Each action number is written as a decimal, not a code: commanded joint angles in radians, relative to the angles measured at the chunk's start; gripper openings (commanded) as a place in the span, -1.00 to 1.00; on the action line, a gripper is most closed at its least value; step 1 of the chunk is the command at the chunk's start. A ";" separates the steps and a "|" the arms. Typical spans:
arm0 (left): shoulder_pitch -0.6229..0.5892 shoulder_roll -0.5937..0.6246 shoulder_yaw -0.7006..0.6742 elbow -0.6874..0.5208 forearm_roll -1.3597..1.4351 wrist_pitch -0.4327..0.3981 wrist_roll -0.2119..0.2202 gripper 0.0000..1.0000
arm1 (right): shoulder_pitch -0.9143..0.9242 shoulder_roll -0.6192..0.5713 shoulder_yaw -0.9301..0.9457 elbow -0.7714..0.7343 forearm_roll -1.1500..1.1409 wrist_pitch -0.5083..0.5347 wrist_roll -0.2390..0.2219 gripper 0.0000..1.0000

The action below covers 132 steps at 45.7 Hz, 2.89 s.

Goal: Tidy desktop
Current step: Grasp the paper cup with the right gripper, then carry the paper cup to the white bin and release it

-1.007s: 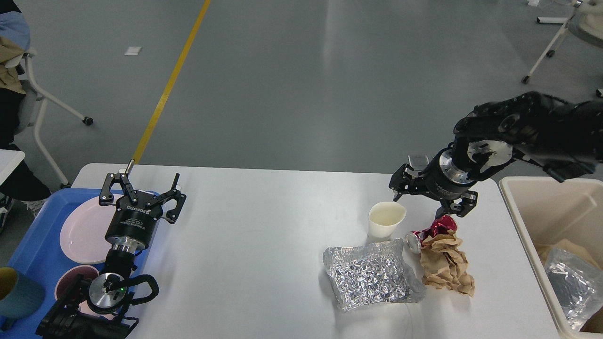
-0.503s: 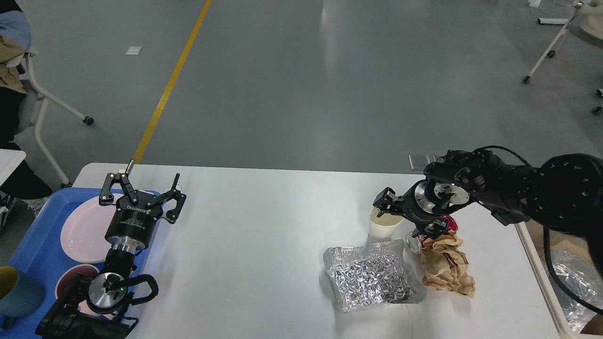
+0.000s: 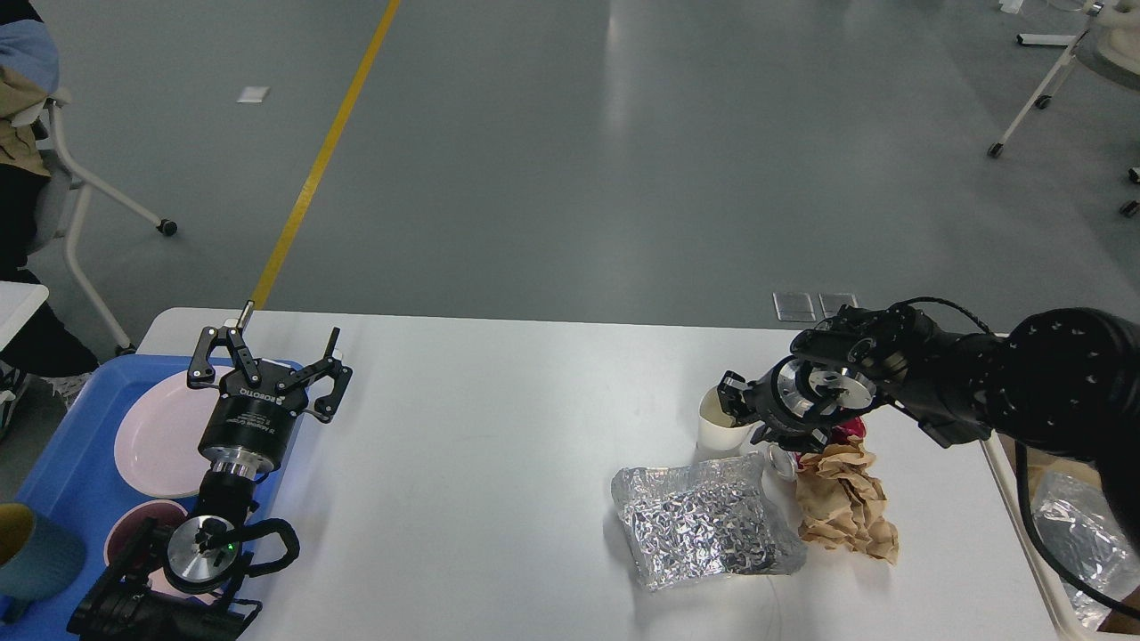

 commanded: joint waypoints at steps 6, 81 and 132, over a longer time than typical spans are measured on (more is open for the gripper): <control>0.000 0.000 0.000 0.000 0.000 0.000 0.000 0.93 | 0.051 -0.009 0.003 0.129 0.000 -0.067 0.000 -1.00; 0.000 0.000 0.000 0.000 0.000 0.000 0.000 0.93 | 1.125 -0.361 -0.760 0.810 -0.150 0.436 0.219 -1.00; 0.000 0.000 0.000 0.000 0.000 0.000 -0.002 0.93 | -0.814 -0.335 0.182 -0.713 -0.182 -0.187 0.201 -1.00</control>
